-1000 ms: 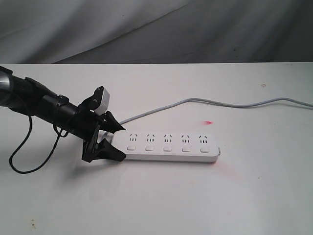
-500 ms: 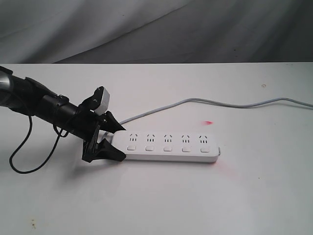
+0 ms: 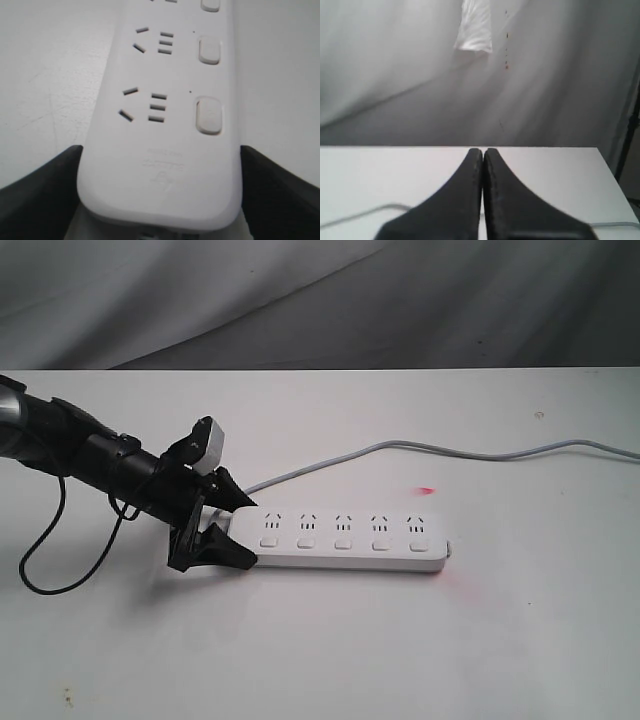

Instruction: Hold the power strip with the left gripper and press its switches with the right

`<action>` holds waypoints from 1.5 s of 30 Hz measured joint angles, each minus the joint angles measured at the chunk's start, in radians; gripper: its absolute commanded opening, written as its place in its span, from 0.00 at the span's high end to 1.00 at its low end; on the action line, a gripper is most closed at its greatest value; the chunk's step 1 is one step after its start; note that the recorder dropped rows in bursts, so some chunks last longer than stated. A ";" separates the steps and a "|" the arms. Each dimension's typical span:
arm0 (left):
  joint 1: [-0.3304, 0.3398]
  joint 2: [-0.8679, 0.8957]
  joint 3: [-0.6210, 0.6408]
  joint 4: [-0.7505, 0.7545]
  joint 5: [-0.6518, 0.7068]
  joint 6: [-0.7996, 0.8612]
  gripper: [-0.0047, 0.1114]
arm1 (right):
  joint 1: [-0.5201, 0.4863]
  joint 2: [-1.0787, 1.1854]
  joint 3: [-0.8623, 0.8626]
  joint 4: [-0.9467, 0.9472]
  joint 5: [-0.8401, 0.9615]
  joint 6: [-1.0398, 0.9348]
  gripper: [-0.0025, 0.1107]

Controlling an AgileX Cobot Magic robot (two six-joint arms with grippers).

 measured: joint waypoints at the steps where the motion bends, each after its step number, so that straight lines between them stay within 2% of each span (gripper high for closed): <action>1: 0.000 0.000 0.000 0.000 0.000 0.000 0.37 | 0.000 0.059 -0.063 0.000 0.056 -0.043 0.98; 7: 0.000 0.000 0.000 0.000 0.000 0.000 0.37 | 0.000 0.361 -0.386 0.004 0.373 -0.272 0.98; 12: 0.000 0.000 0.000 0.000 0.000 0.000 0.37 | 0.000 0.531 -0.552 0.114 0.593 -0.491 0.98; 17: 0.000 0.000 0.000 0.000 0.000 0.000 0.37 | 0.000 0.708 -0.610 0.272 0.744 -0.640 0.98; 22: 0.000 0.000 0.000 0.000 0.000 0.000 0.37 | 0.002 0.883 -0.610 0.353 0.812 -0.691 0.98; 27: 0.000 0.000 0.000 0.000 0.000 0.000 0.37 | 0.066 1.017 -0.610 0.370 0.787 -0.742 0.98; 36: 0.000 0.000 0.000 0.000 0.000 0.000 0.37 | 0.316 1.161 -0.611 0.421 0.502 -0.895 0.98; 38: 0.000 0.000 0.000 0.000 0.000 0.000 0.37 | 0.367 1.197 -0.611 0.555 0.478 -1.012 0.98; 41: 0.000 0.000 0.000 0.000 0.000 0.000 0.37 | 0.428 1.228 -0.611 0.944 0.473 -1.350 0.98; 43: 0.000 0.000 0.000 0.000 0.000 0.000 0.37 | 0.448 1.249 -0.611 1.062 0.468 -1.471 0.98; 45: 0.000 0.000 0.000 0.000 0.000 0.000 0.37 | 0.467 1.286 -0.611 1.081 0.467 -1.499 0.98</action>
